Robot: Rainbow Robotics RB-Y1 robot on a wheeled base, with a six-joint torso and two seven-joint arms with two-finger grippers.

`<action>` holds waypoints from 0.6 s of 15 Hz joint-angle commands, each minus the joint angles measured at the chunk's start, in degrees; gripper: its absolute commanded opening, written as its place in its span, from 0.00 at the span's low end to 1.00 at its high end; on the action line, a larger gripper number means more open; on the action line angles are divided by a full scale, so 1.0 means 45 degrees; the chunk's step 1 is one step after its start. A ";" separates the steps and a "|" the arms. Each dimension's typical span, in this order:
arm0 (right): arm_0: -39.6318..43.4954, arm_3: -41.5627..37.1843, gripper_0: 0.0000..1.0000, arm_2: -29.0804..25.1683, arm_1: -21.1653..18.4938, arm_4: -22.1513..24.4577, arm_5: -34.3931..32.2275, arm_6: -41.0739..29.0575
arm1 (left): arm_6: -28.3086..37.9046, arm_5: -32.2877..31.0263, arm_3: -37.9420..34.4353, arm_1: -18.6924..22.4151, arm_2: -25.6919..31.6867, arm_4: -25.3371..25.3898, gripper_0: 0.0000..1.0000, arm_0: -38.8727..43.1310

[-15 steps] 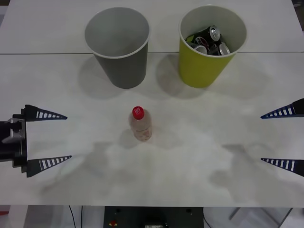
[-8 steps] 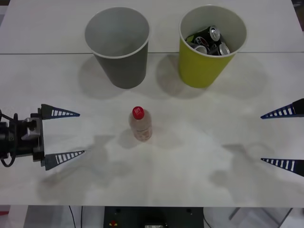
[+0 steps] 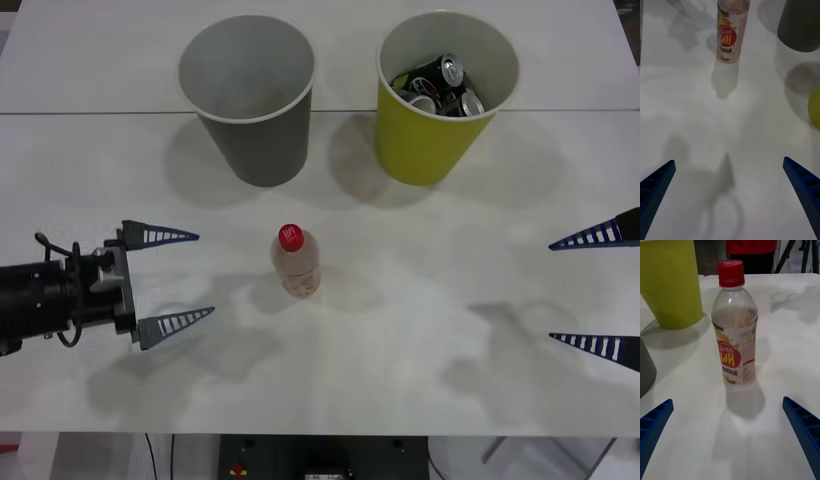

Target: Put the can into the green bin and the plastic bottle into the gray bin

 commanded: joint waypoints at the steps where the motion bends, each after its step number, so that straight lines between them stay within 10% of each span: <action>1: 0.0000 0.0000 1.00 0.0000 0.0000 0.0000 0.0000 0.0000 | -0.0454 -0.0518 0.0973 -0.0845 -0.0043 -0.0025 1.00 -0.0492; 9: 0.0000 0.0000 1.00 0.0000 0.0000 0.0000 0.0000 0.0000 | -0.0551 -0.0420 0.1266 -0.2642 -0.0043 -0.0923 1.00 -0.1000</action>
